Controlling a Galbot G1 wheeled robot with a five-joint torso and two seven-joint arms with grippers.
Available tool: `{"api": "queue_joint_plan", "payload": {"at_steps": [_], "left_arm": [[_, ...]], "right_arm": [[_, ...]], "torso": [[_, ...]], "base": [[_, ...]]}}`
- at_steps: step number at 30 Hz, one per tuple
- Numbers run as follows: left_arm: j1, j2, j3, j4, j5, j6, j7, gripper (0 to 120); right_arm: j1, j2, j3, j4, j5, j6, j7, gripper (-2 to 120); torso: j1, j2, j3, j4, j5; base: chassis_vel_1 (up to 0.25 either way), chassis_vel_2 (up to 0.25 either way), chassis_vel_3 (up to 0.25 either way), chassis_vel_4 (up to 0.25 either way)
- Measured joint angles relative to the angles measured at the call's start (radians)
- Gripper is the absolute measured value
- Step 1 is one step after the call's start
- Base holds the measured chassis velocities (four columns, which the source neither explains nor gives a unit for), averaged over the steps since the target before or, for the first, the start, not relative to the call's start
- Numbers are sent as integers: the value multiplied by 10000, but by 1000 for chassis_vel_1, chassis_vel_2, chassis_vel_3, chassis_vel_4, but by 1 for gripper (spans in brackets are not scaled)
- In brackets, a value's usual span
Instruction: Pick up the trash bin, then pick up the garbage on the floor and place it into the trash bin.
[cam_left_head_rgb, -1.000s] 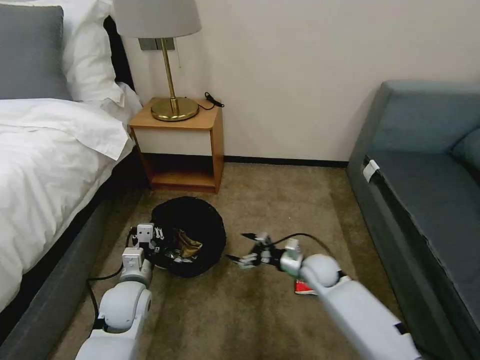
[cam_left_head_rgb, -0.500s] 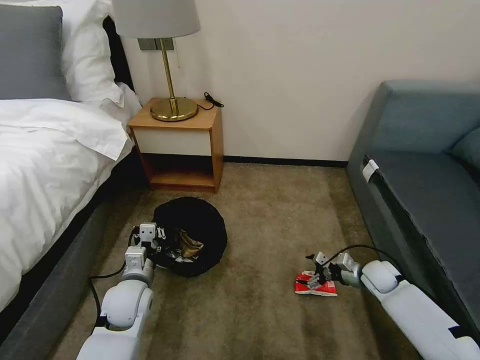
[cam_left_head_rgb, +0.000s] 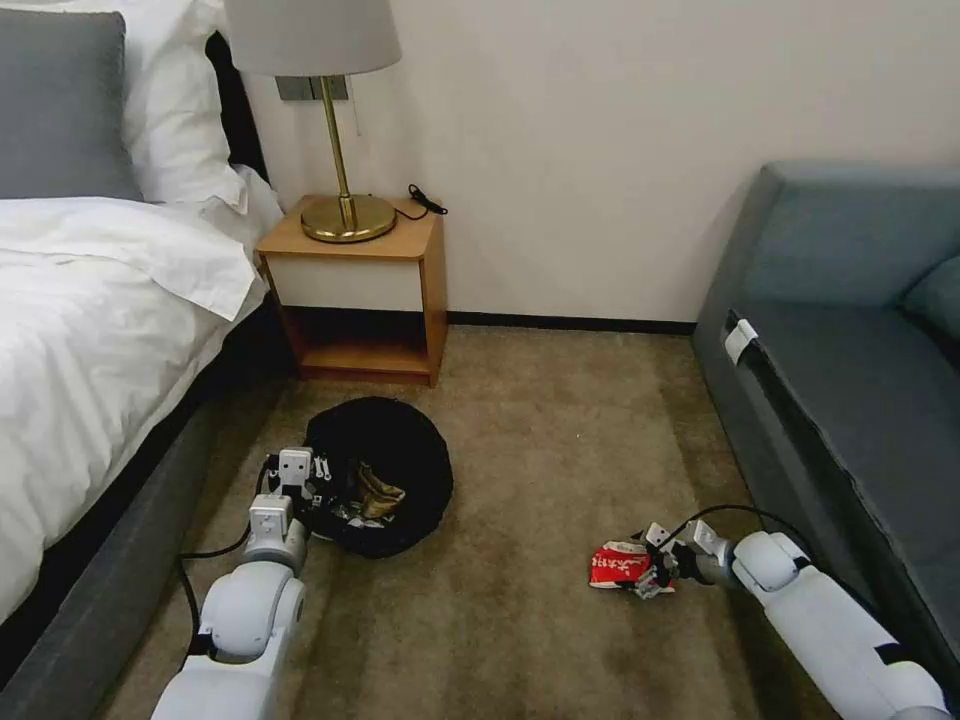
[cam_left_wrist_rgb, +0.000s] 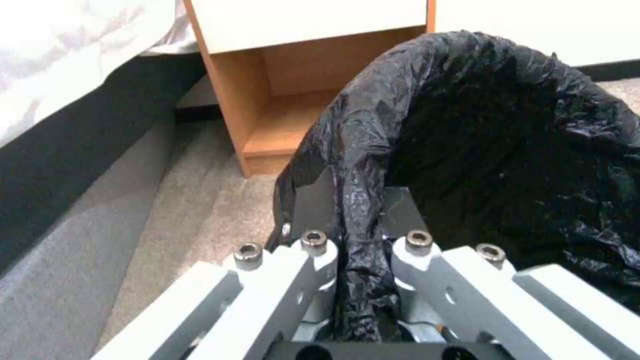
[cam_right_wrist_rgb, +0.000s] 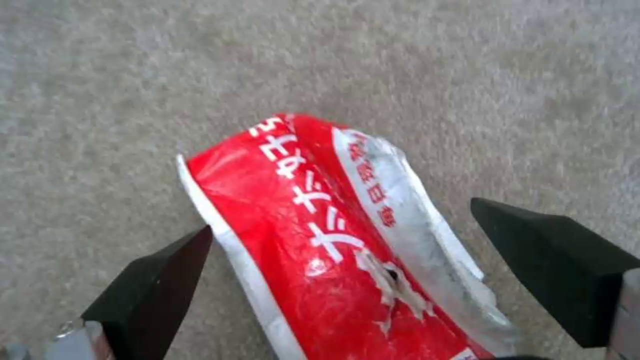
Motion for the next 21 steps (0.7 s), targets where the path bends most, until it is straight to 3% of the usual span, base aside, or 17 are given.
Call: {"api": "queue_joint_plan", "payload": {"at_steps": [6,9,11,14,21], "left_arm": [[-14,-69,41,-20,-69,-56,-36,4],[-8,-60,29,-79,-127,-69,-55,4],[-8,-51,17,-82,-131,-69,-56,4],[1,-28,-33,-82,-140,-72,-64,4],[16,-74,-22,-82,-141,-75,-60,4]], "right_arm": [[418,423,450,-899,-689,446,-660,90],[601,620,750,-1301,-1141,681,-1176,75],[608,628,778,-1316,-1160,700,-1250,73],[631,640,867,-1316,-1159,714,-1535,57],[673,689,955,-1302,-1106,715,-1729,39]], "torso": [[0,0,0,-1,1],[0,0,0,1,1],[0,0,0,0,1],[0,0,0,-1,0],[0,0,0,0,-1]], "base": [[0,0,0,0],[0,0,0,0],[0,0,0,0],[0,0,0,0],[0,0,0,0]]}}
